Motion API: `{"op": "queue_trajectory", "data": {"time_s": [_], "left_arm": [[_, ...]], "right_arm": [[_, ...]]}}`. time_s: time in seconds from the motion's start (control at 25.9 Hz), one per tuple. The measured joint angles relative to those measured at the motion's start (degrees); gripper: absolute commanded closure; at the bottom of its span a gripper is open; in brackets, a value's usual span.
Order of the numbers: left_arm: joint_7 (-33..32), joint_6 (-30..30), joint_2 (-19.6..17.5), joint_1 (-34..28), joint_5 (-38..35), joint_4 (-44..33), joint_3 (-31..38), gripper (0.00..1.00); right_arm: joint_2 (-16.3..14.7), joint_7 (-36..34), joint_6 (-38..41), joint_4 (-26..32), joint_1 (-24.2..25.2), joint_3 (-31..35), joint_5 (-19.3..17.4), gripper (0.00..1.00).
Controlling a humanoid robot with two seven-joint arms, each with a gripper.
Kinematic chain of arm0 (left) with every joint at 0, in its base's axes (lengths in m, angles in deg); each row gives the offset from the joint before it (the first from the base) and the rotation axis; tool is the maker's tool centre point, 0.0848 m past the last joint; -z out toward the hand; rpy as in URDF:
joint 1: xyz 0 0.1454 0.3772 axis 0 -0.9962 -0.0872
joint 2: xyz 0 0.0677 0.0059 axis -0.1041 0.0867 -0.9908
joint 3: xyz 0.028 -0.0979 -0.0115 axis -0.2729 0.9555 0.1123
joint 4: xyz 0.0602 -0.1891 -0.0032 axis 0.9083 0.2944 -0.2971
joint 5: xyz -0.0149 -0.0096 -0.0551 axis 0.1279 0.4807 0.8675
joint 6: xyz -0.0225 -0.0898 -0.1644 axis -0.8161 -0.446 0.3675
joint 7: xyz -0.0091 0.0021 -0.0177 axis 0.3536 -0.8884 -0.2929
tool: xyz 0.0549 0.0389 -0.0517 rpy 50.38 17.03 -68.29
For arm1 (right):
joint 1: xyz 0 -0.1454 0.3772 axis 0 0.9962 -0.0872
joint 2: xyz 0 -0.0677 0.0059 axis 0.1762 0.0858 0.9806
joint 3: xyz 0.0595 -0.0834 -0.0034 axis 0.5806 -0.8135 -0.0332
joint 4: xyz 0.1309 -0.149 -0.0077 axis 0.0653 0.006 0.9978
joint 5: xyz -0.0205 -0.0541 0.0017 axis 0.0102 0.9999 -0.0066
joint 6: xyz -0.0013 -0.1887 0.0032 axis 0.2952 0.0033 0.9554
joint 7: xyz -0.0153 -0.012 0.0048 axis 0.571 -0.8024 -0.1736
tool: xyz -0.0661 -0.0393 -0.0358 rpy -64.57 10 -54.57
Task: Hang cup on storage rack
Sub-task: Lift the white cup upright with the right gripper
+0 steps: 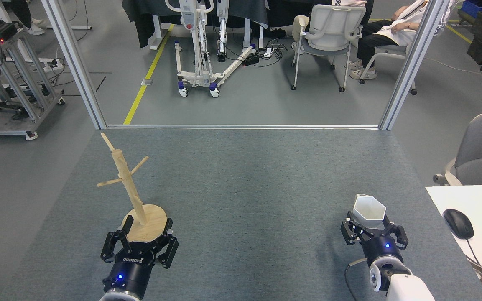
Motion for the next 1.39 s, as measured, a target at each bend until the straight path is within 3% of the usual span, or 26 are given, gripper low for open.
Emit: {"op": "queue_trajectory", "data": {"time_s": [1.16,1.24,1.39], "left_arm": [[0.0,-0.1,0.1,-0.1,0.0,0.0,0.0,0.0],[0.0,-0.1,0.1,-0.3,0.0,0.0,0.0,0.0],[0.0,-0.1,0.2,-0.4,0.0,0.0,0.0,0.0]], "right_arm": [[-1.3,0.0,1.3,-2.0,-3.1,-0.1,-0.1,0.02],[-1.3,0.1,1.3,-2.0,-3.1,-0.1,-0.3,0.13],[-1.4,0.2,1.3,-2.0,-3.1,0.1,-1.7,0.58]]}}
